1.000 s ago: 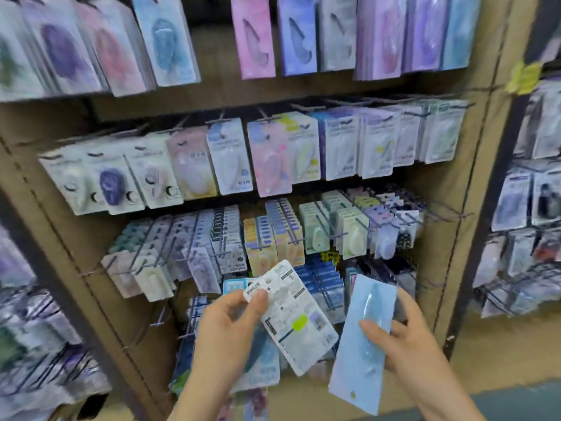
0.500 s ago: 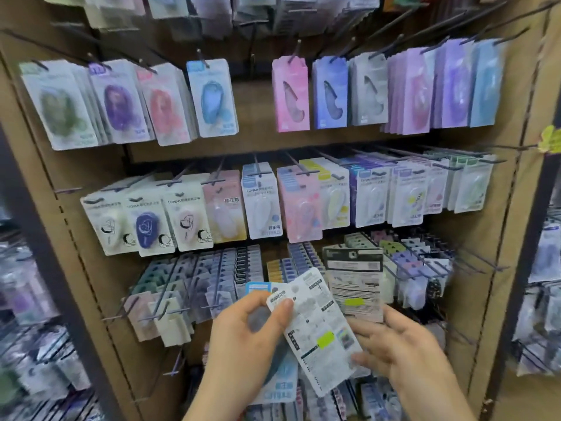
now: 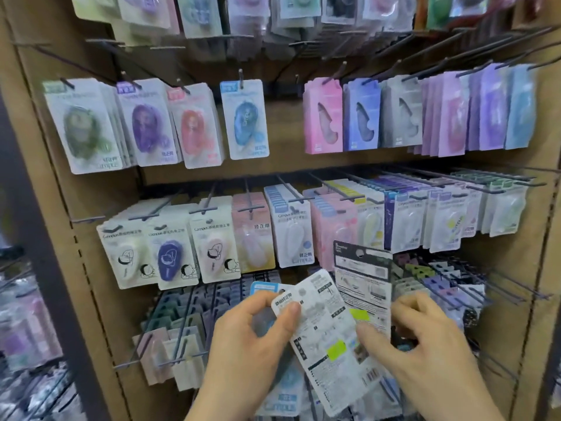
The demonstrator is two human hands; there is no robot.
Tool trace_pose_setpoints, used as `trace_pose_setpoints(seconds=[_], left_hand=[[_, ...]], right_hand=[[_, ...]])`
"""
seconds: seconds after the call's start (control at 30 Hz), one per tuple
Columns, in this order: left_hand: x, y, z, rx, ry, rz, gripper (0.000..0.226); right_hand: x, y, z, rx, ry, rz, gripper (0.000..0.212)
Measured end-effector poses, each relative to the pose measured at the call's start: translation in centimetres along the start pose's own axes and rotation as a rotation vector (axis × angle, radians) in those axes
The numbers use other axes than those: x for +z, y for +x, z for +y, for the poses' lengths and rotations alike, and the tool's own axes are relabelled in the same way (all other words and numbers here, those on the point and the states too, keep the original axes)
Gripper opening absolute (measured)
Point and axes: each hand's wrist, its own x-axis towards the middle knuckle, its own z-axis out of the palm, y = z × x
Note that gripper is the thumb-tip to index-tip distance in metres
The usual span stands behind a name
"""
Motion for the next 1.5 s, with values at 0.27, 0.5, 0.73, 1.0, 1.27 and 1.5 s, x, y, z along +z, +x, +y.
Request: trace_pose_setpoints(seconds=[0.27,0.5,0.73,1.0,1.27,1.5], left_hand=[[-3.6,3.2,0.6,0.076,0.104,0.084,0.014],[-4.0,3.9,2.3,0.017,-0.056,0.026,0.013],[-4.7,4.6,2.0,-0.11,-0.352,0.057,0.029],[-6.0,4.4,1.0,0.376,0.255,0.214,0.024],[-4.4,4.6,3.3,0.142,-0.024,0.002,0.06],[-4.4,5.5,1.3,-0.044,-0.402,0.023,0.033]], right_hand=[[1.0,2.0,-1.3,0.195,0.731,-0.018,0.027],[3.7,2.6,-3.4,0.043,0.534,-0.198,0.045],[5.6,2.7,-3.9,0.132,0.833,-0.207,0.063],[6.2,2.6,-6.4,0.056,0.718,0.116,0.047],[9.2,2.7,-9.3,-0.354,0.259,0.195,0.064],[6.8,3.5,-8.8,-0.245,0.651,-0.132,0.042]])
